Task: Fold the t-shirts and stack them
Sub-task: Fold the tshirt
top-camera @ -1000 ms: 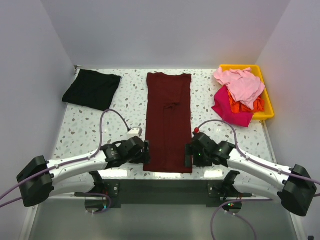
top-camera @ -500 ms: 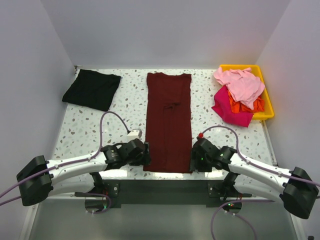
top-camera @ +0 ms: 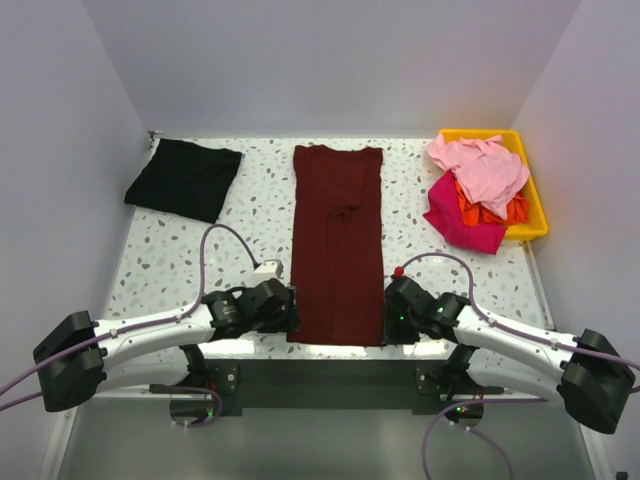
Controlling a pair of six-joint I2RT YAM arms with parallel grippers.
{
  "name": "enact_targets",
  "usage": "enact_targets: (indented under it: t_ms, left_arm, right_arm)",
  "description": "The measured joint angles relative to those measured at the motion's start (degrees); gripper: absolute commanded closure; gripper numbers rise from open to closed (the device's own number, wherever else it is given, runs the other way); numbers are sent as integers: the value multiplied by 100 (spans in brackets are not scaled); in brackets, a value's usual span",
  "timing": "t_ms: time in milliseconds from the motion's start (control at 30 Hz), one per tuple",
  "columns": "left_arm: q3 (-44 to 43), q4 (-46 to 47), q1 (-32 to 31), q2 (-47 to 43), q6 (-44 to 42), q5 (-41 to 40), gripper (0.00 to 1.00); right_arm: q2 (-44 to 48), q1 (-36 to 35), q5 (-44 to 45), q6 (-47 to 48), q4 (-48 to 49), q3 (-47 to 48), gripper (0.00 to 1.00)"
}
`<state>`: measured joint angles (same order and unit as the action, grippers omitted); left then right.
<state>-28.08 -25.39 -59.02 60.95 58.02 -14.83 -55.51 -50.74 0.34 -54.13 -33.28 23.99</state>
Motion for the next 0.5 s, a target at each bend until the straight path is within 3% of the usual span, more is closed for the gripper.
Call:
enact_targets:
  t_ms: [233, 500]
  left_arm:
    - [85, -17, -92, 22, 28, 55, 28]
    - [85, -33, -378, 199, 216, 96, 40]
  right_arm:
    - [0, -26, -68, -48, 116, -76, 86]
    - [-70, -39, -144, -76, 216, -87, 89]
